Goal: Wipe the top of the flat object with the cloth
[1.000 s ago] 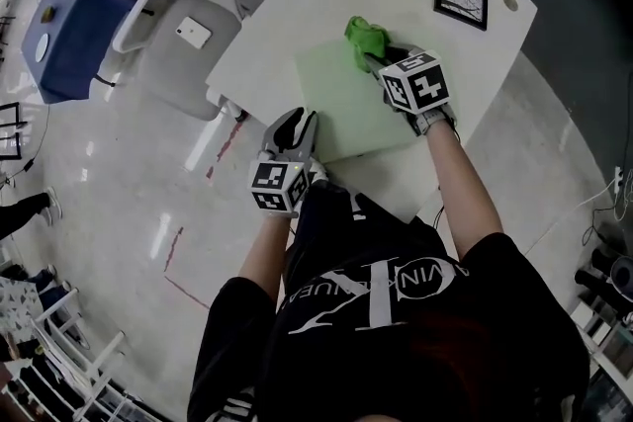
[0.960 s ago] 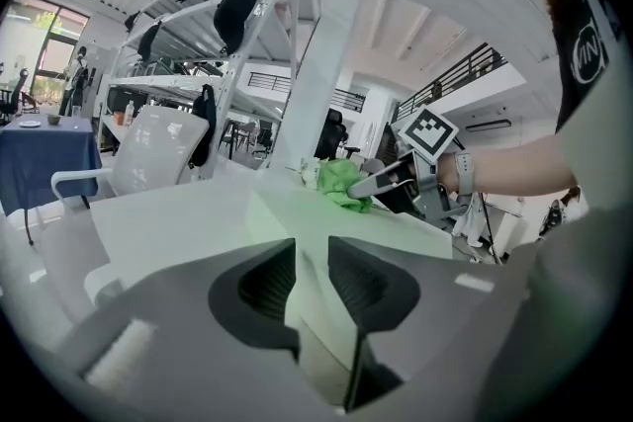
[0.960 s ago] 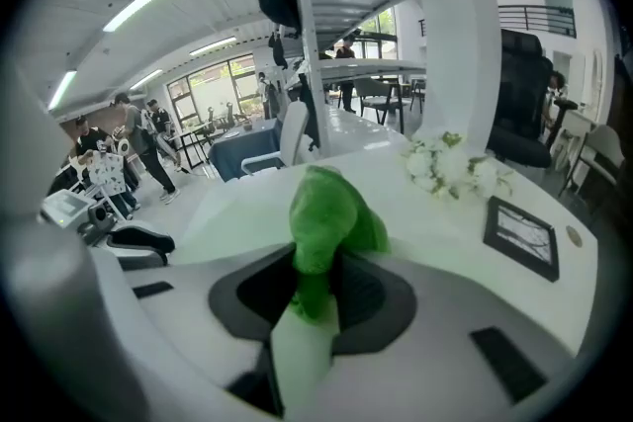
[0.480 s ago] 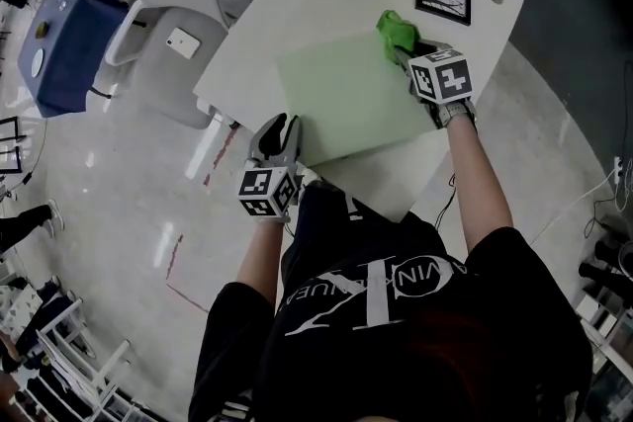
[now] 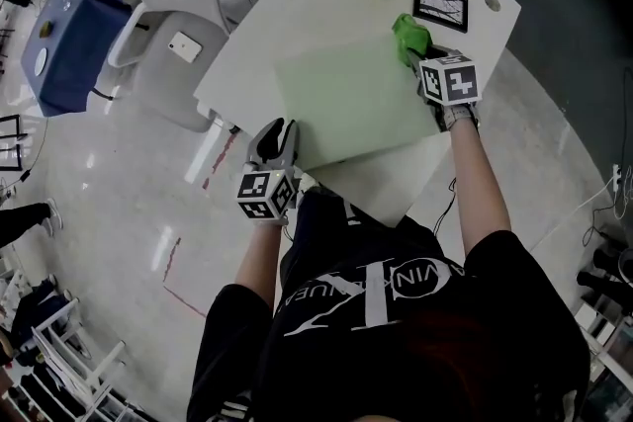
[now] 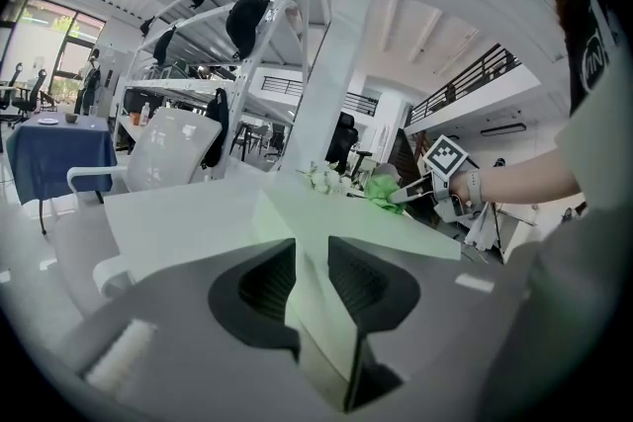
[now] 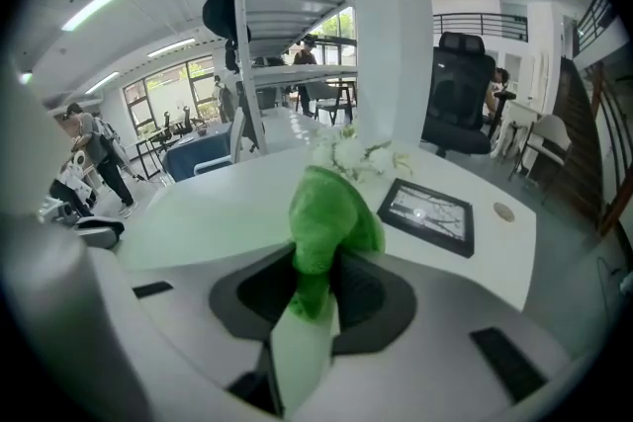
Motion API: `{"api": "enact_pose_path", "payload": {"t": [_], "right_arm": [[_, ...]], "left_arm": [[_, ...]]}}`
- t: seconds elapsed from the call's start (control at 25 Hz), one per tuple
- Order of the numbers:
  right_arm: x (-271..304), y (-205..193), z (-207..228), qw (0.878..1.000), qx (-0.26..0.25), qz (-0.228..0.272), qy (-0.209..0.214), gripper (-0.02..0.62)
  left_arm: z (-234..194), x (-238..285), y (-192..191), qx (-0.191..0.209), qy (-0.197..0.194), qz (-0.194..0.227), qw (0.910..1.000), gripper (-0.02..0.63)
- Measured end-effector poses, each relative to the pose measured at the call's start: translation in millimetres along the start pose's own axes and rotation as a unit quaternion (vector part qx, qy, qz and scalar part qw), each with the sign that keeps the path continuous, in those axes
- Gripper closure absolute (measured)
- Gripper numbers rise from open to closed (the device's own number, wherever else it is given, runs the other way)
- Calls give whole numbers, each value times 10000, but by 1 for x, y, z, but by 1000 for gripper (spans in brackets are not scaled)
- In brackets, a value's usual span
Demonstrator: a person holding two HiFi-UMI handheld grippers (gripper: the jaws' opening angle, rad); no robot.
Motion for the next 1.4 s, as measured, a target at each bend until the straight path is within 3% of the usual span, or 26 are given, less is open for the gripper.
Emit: {"api": "enact_pose_path", "payload": {"t": [0.16,0.24,0.32,0.52,0.92,1.16,1.4], "right_arm": [[-9,7,0,9990,-244,253,-281,492],[-16,10,-12,9984,-380,373,-176,492],[-20,14,-31,9979,-421,488,83,492],[-24,14,-98,9927,-417,549,991,492],[-21,-15,-230,9660,-885,127,2424,492],[-16,-31,-271,9538,-1147,-135,2773,492],[-9,-45,-288,9482,-1476,-368,2788,492]], "left_arm": [[1,-2,5,-213,-164,276,9993,486],[3,-5,13,-320,-318,493,9978,422],[4,-8,19,-194,-364,595,9974,409],[13,-12,11,-94,-384,394,9984,394],[31,-34,-11,-27,-487,208,9986,394],[30,-39,-20,-28,-447,101,9989,396],[33,-38,-22,5,-467,38,9989,428]]}}
Point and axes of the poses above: the fingertips, and each gripper's own axes: x forward along the fingers, z to its right, y out of its top, the point moved 3 cm from there along -x, backward along the fingers, and after that the axes turned 7 degrees about x, right-handed, at the moved point
